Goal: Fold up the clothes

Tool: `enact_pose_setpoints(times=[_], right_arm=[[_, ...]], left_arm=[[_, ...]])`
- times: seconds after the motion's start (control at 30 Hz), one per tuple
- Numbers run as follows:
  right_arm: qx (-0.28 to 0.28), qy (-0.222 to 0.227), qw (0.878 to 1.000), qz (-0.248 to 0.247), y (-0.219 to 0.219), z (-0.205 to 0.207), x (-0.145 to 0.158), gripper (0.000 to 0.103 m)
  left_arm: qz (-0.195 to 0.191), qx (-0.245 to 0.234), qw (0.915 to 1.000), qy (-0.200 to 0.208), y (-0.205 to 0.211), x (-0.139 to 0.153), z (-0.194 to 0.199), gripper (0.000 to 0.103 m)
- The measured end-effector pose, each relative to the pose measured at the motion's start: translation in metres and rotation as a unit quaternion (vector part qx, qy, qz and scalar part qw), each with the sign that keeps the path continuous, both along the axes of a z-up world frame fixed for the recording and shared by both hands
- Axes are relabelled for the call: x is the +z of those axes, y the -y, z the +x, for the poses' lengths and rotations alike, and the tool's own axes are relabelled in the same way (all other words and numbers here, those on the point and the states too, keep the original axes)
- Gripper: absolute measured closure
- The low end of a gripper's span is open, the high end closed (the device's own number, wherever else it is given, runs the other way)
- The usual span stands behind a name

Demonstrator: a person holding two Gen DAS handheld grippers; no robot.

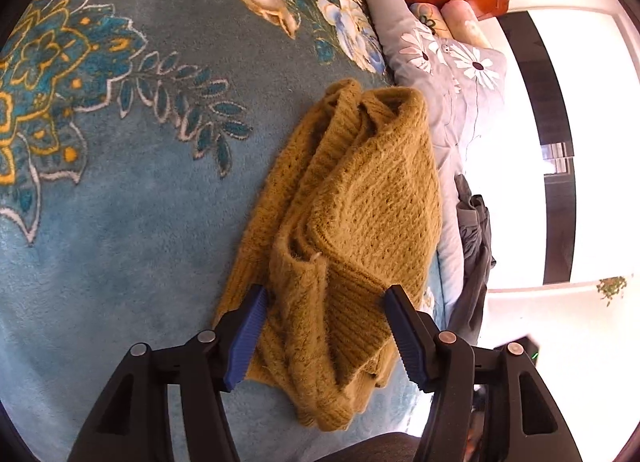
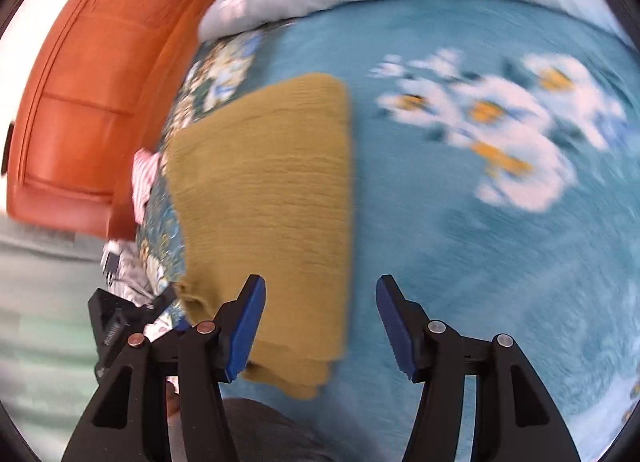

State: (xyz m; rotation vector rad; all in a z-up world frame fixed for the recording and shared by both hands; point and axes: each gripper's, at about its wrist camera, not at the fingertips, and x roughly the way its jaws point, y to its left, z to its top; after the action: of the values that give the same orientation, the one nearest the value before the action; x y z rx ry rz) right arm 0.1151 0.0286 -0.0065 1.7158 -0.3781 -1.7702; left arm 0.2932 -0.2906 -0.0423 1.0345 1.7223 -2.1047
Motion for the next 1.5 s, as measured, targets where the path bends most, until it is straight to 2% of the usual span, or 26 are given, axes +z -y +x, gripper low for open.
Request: enact_pose_setpoints(times=[0.13,0.37,0.4,0.43,0.5,0.53,0.7,0.8,0.87,0.9,0.97,1.03,1.1,1.17,1.2,1.23,1.3,1.37,1.5], right_arm=[[-0.011,0.013,1.000,-0.008,-0.016,0.007,-0.014,0.044],[0.002,0.031,0.999,-0.024,-0.008,0.015,-0.027,0.044],[0.006,0.030,0.999,-0.021,-0.005,0.016,-0.028,0.044],[0.009,0.030,0.999,-0.020,-0.003,0.017,-0.028,0.044],[0.016,0.034,0.999,-0.022,0.001,0.018,-0.029,0.044],[0.018,0.037,0.999,-0.026,0.003,0.020,-0.029,0.044],[0.026,0.043,0.998,-0.036,0.007,0.022,-0.030,0.044],[0.033,0.045,0.997,-0.048,0.008,0.023,-0.029,0.044],[0.037,0.044,0.997,-0.052,0.010,0.022,-0.029,0.044],[0.038,0.045,0.997,-0.050,0.011,0.022,-0.030,0.044],[0.041,0.047,0.997,-0.045,0.015,0.022,-0.034,0.044],[0.047,0.048,0.997,-0.048,0.021,0.023,-0.038,0.044],[0.055,0.046,0.996,-0.049,0.027,0.023,-0.043,0.044],[0.063,0.044,0.996,-0.052,0.034,0.023,-0.047,0.044],[0.069,0.046,0.995,-0.058,0.038,0.023,-0.050,0.044],[0.074,0.048,0.994,-0.062,0.041,0.024,-0.053,0.044],[0.076,0.050,0.994,-0.062,0.042,0.024,-0.054,0.041],[0.077,0.053,0.994,-0.062,0.044,0.024,-0.056,0.043],[0.080,0.058,0.993,-0.063,0.047,0.023,-0.059,0.069]], left_arm=[[0.020,0.019,0.9995,-0.018,0.001,0.001,0.005,0.033],[0.002,0.018,0.9997,0.014,-0.003,-0.007,-0.002,0.033],[-0.005,0.020,0.9996,0.018,-0.004,-0.006,-0.001,0.036],[-0.012,0.022,0.9994,0.022,-0.005,-0.006,0.001,0.054],[-0.029,0.023,0.9987,0.036,-0.007,-0.005,0.003,0.074],[-0.036,0.021,0.9985,0.037,-0.008,-0.003,0.004,0.078],[-0.057,0.010,0.9982,0.015,-0.018,0.007,0.019,0.082],[-0.070,0.002,0.9968,0.039,-0.023,0.002,0.030,0.082],[-0.050,0.016,0.9973,0.051,-0.019,-0.015,0.036,0.082],[-0.032,0.027,0.9984,0.039,-0.016,-0.020,0.041,0.082],[-0.016,0.033,0.9988,0.031,-0.012,-0.023,0.043,0.080],[-0.028,0.021,0.9989,0.031,-0.013,-0.019,0.040,0.078],[-0.021,0.015,0.9996,0.015,-0.013,-0.015,0.040,0.075],[-0.013,0.018,0.9998,0.001,-0.012,-0.013,0.042,0.067],[-0.010,0.020,0.9997,-0.008,-0.011,-0.012,0.045,0.057],[-0.013,0.023,0.9995,-0.017,-0.010,-0.010,0.048,0.042],[-0.022,0.034,0.9987,-0.030,-0.010,-0.005,0.053,0.033],[-0.018,0.044,0.9982,-0.037,-0.006,-0.004,0.056,0.029],[-0.002,0.055,0.9980,-0.029,0.002,-0.010,0.062,0.026]])
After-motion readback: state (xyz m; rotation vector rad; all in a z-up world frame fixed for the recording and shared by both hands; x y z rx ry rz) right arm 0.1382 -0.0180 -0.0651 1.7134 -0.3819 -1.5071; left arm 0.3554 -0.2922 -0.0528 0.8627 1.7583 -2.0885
